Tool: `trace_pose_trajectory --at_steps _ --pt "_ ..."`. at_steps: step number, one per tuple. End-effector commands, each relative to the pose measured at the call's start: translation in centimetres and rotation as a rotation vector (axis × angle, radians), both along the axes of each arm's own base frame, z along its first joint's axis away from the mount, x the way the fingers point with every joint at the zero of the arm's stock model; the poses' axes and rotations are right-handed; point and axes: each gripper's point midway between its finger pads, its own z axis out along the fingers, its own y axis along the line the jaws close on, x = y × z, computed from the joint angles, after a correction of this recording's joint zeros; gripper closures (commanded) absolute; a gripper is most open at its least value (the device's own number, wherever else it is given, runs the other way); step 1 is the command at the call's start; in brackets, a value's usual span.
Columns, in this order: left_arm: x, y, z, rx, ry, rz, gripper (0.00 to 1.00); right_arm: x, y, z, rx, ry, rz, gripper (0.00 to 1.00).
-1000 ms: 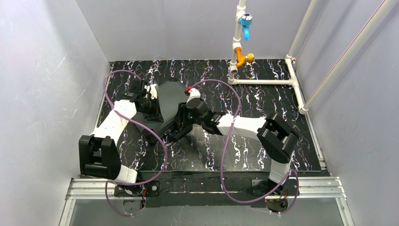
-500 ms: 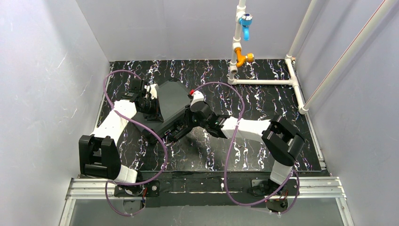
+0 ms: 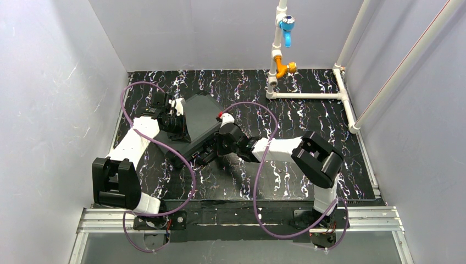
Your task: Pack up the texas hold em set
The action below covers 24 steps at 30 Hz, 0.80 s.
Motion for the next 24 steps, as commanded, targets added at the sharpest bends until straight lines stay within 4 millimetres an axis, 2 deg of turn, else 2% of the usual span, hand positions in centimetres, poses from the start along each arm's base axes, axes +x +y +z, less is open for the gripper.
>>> trace_pose_trajectory --at_steps 1,24 --pt "-5.4 2.2 -4.8 0.137 0.264 -0.024 1.0 0.9 2.0 2.2 0.084 -0.024 0.013 0.99" --pt "-5.5 2.2 -4.9 0.137 0.266 -0.026 1.0 1.4 3.5 0.5 0.092 0.007 0.016 0.99"
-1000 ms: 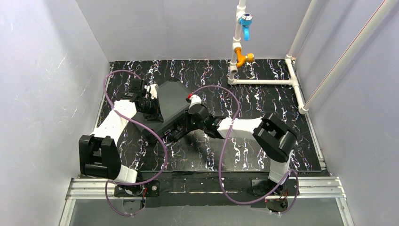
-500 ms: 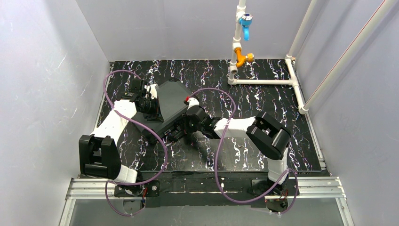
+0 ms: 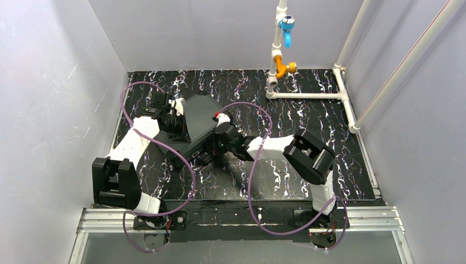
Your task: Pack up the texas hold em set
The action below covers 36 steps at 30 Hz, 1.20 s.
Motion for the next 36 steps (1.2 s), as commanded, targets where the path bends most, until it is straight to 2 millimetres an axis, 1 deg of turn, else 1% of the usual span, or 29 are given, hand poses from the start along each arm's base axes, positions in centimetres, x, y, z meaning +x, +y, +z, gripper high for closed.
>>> trace_pose_trajectory --at_steps 1,4,7,12,20,23,26,32,36 --pt "-5.4 2.2 -4.9 0.138 0.267 -0.026 1.0 1.1 1.4 1.3 0.055 -0.025 -0.008 0.99" --pt "-5.5 2.2 -4.9 0.138 0.268 -0.025 1.0 1.2 1.3 0.6 0.035 -0.018 -0.016 0.99" --pt "-5.5 2.3 -4.9 0.138 0.267 -0.025 1.0 1.4 0.7 -0.5 -0.009 -0.01 -0.039 0.99" --pt "-5.5 2.2 -5.0 0.137 0.27 -0.026 1.0 1.7 0.1 -1.6 -0.049 -0.006 -0.061 0.99" --pt "-5.5 2.2 -5.0 0.138 0.273 -0.026 1.0 2.3 -2.4 -3.6 -0.168 0.007 -0.122 0.99" --pt "-5.5 2.2 -5.0 0.136 0.274 -0.026 1.0 2.7 -3.0 -4.4 -0.185 0.015 -0.141 0.99" --pt "-5.5 2.2 -5.1 0.136 0.275 -0.027 1.0 2.9 -2.8 -4.7 -0.175 0.02 -0.142 0.99" --pt "-5.5 2.2 -5.1 0.137 0.278 -0.027 1.0 3.4 -1.5 -4.8 -0.142 0.021 -0.126 0.99" --pt "-5.5 2.2 -5.1 0.138 0.278 -0.026 1.0 3.6 -1.3 -5.1 -0.145 0.024 -0.126 0.99"
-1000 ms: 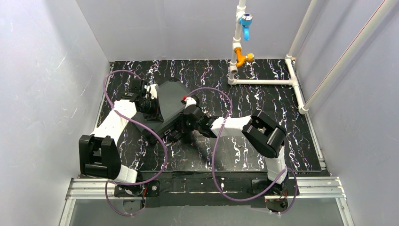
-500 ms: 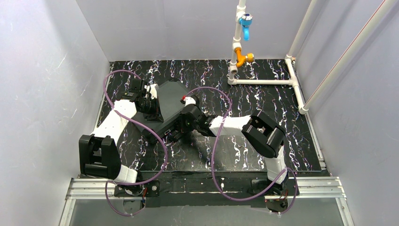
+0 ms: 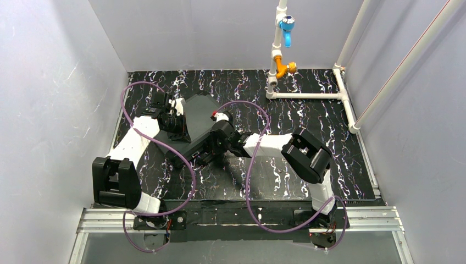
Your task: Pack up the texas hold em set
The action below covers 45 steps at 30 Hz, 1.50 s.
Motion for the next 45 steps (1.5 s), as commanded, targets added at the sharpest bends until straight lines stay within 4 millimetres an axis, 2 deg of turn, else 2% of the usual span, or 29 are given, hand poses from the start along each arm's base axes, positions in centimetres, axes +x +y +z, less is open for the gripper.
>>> trace_pose_trajectory --at_steps 1,9,14,22,28,35,39,42,45 --pt "-5.5 2.2 -5.0 0.137 0.272 -0.028 1.0 3.0 -0.9 -4.0 -0.066 -0.034 -0.087 0.99" --pt "-5.5 2.2 -4.9 0.134 0.268 -0.028 1.0 3.3 -0.8 -5.1 -0.078 -0.033 -0.092 0.99" --pt "-5.5 2.2 -4.8 0.134 0.265 -0.027 1.0 3.3 -1.3 -4.0 -0.083 -0.045 -0.101 0.99" --pt "-5.1 2.5 -4.3 0.149 0.231 -0.017 1.0 2.8 -2.1 0.1 -0.047 -0.078 -0.098 0.99" --pt "-4.4 2.6 -3.0 0.149 0.159 -0.002 1.0 2.6 -2.8 3.8 -0.029 -0.122 -0.092 0.98" --pt "-3.2 2.8 -0.4 0.146 0.014 0.026 1.0 2.3 -4.3 8.4 -0.001 -0.205 -0.085 0.84" --pt "-2.4 2.8 1.8 0.131 -0.105 0.04 1.0 2.4 -5.3 11.2 0.013 -0.269 -0.084 0.71" --pt "-2.0 2.5 3.8 0.101 -0.204 0.041 0.89 2.3 -6.1 13.2 0.026 -0.316 -0.087 0.63" --pt "-1.6 2.3 5.6 0.078 -0.294 0.046 0.73 2.3 -6.8 14.9 0.034 -0.357 -0.093 0.6"
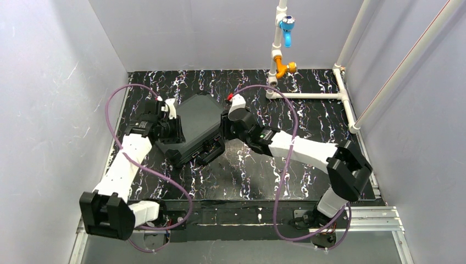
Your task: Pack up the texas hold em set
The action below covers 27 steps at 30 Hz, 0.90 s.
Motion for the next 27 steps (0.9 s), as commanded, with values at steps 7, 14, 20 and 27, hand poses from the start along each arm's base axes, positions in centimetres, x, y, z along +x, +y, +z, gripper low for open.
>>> trace_pose_trajectory --at_steps 7,14,20,27 --pt "0.3 -0.9 6.9 -0.076 -0.26 -0.034 0.5 0.3 -3.2 6.1 0.005 -0.17 -0.038 0.48" --pt "-0.8 -0.8 12.2 -0.099 -0.425 -0.048 0.31 0.2 -4.6 9.2 0.039 -0.246 -0.058 0.32" --pt "-2.6 0.3 15.7 -0.076 -0.568 -0.027 0.02 -0.4 -6.3 11.5 0.073 -0.3 -0.082 0.07" --pt "-4.7 3.0 16.8 -0.003 -0.708 0.078 0.02 -1.0 -9.4 13.0 0.099 -0.361 -0.15 0.02"
